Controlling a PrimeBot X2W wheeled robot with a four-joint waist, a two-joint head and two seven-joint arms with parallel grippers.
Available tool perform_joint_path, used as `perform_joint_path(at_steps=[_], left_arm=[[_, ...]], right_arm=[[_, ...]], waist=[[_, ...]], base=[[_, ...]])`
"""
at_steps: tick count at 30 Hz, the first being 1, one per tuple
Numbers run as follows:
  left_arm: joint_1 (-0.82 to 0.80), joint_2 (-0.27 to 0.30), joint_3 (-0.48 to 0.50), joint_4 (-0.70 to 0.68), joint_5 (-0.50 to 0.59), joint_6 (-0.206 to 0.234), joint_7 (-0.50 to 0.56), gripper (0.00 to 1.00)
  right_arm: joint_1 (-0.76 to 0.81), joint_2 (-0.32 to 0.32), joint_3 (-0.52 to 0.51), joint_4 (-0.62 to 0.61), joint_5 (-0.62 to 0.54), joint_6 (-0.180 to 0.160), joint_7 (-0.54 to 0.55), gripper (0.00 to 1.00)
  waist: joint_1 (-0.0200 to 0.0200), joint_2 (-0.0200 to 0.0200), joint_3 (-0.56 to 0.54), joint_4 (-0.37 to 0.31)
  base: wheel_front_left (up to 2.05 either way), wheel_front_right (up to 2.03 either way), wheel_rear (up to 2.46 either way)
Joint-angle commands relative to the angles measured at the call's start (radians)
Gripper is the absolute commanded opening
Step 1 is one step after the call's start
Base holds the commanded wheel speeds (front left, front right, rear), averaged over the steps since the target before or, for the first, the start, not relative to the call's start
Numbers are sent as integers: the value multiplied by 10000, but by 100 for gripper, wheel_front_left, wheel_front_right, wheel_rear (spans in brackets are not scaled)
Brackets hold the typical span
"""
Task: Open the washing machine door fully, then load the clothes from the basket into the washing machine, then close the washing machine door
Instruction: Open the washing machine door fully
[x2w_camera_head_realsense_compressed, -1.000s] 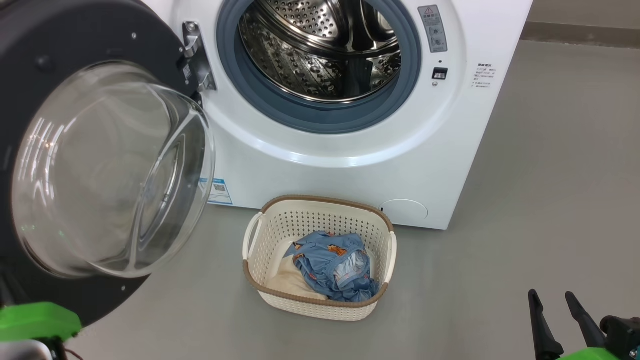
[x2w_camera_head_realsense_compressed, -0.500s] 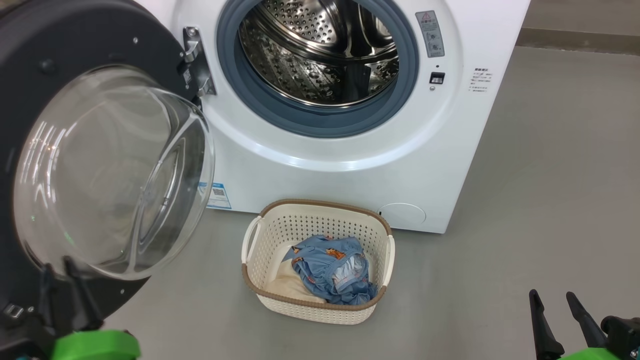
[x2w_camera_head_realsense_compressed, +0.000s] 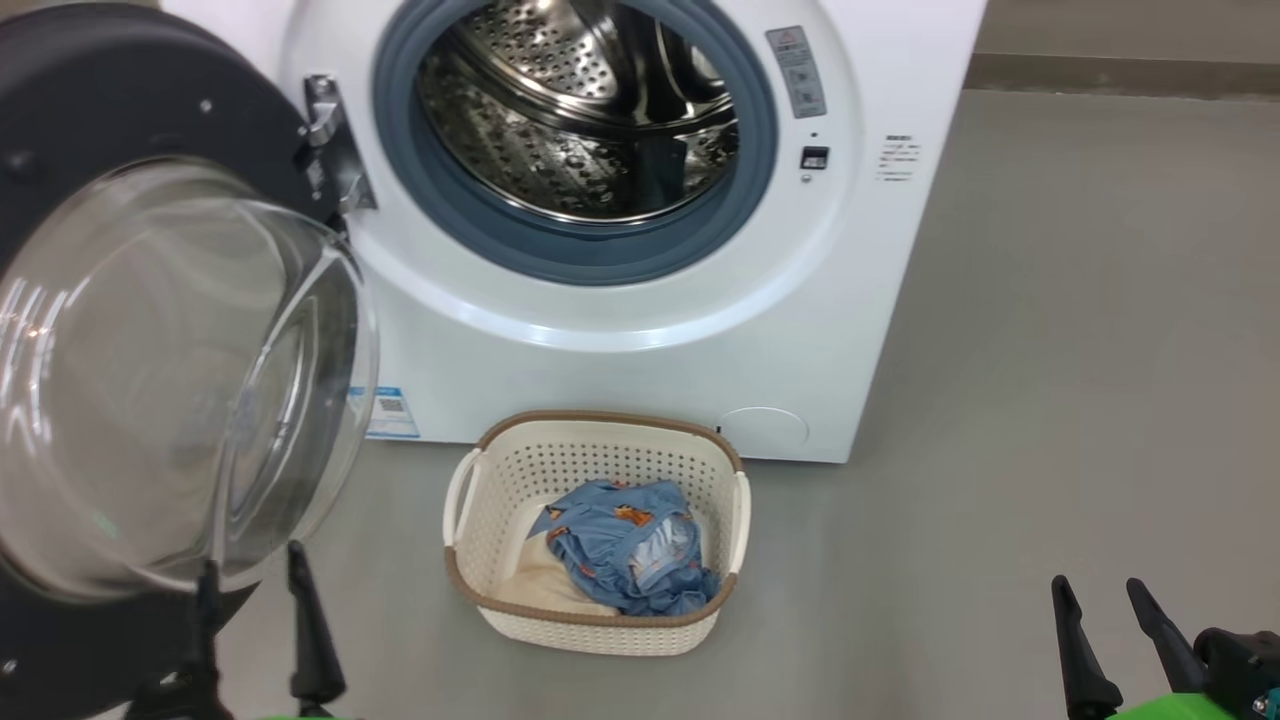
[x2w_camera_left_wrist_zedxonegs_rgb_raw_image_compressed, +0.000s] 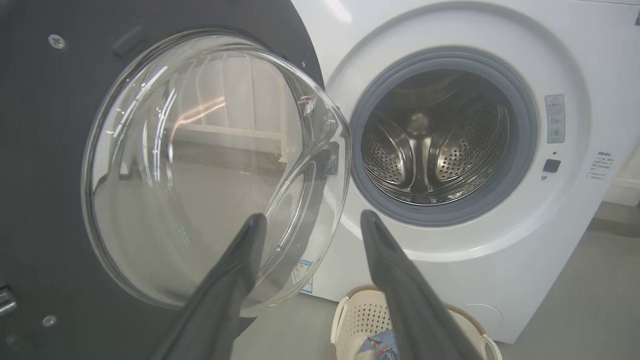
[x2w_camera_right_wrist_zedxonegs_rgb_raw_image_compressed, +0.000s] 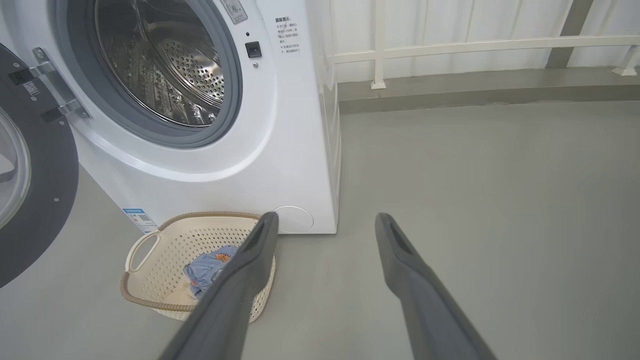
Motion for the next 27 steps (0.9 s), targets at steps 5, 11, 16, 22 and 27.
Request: perform_joint_path(at_steps=[5, 11, 16, 22, 27], left_arm=[[-139, -8, -116, -25, 138, -83, 77, 100], [-223, -23, -340, 583, 85, -270, -5, 100], [-251, 22, -392, 1021, 102, -269, -54, 100], [-271, 24, -379, 1307, 79, -142, -70, 100], [-315, 49, -378, 1472, 102, -38, -65, 100]], right_arm=[[-424, -164, 302, -435, -391, 44, 26, 100], [-454, -164, 355, -607, -514, 44, 85, 100], [-418, -164, 403, -667, -545, 44, 117, 100], [-359, -164, 467, -734, -514, 44, 156, 100], [-364, -164, 481, -742, -514, 44, 182, 100]], waist=[[0, -1, -3, -618], [0, -1, 41, -1208], [0, -1, 0, -1636], [0, -1, -61, -1901], [0, -1, -94, -1948]], base=[[0, 0, 0], [0, 0, 0], [0, 0, 0], [0, 0, 0], [0, 0, 0]])
